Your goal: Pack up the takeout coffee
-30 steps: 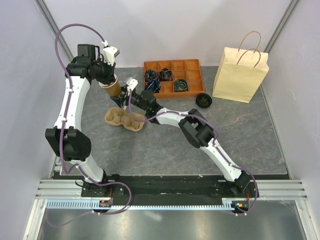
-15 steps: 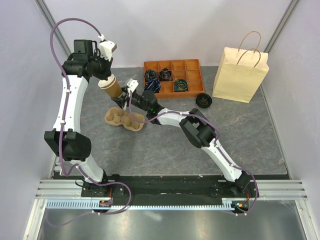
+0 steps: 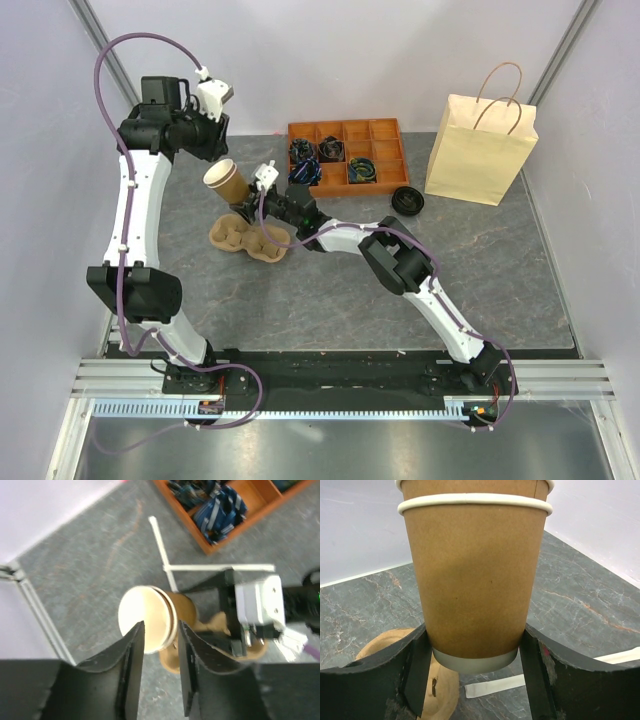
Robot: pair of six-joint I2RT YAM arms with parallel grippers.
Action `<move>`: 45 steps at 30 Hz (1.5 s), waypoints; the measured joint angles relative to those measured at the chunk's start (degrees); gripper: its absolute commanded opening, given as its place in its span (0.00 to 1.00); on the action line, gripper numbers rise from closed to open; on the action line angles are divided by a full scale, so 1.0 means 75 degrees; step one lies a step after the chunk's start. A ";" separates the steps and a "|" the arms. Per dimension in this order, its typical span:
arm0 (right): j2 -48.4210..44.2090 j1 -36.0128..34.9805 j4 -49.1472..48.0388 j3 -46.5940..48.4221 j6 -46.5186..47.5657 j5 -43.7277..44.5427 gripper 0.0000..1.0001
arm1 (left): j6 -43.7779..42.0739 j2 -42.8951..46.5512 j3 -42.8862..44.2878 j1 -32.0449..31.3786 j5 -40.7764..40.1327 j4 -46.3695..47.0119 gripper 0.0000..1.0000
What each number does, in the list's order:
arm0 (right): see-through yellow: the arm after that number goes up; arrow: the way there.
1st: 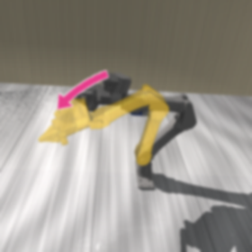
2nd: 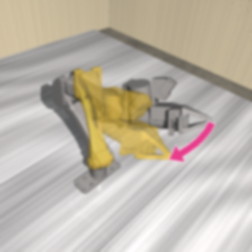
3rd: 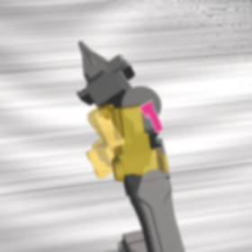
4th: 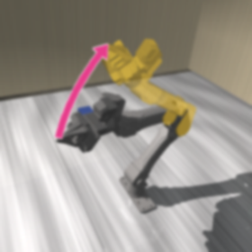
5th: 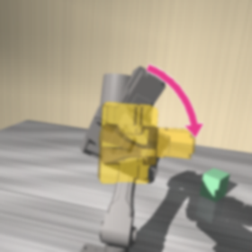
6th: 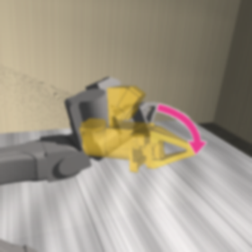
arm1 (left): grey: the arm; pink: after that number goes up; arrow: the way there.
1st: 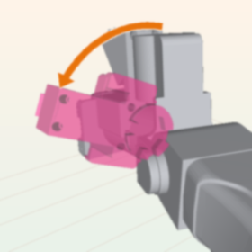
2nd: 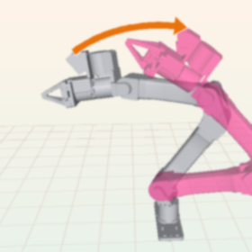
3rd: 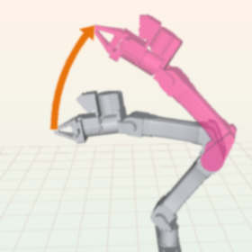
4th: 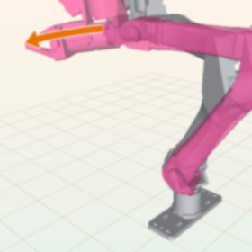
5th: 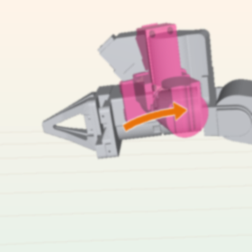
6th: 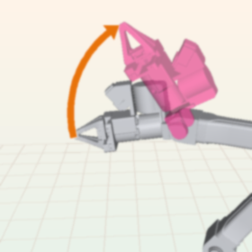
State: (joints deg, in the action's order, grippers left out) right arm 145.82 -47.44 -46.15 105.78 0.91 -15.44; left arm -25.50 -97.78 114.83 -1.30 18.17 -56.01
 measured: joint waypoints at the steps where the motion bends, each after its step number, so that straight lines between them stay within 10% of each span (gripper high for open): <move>1: 0.0000 0.0023 -0.0015 -0.0003 -0.0006 -0.0020 0.48 | -0.0047 -0.0015 0.0000 0.0015 0.0128 -0.0169 0.45; 45: -0.0350 0.0131 -0.0705 -0.0804 -0.0029 -0.0542 0.44 | -0.0035 -0.1775 0.0935 0.0565 0.1489 -0.2122 0.36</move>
State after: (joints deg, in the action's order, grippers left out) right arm 143.20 -46.46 -51.44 99.74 0.69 -19.51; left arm -25.76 -111.09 121.84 2.94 29.34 -71.92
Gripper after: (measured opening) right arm 0.717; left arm 0.353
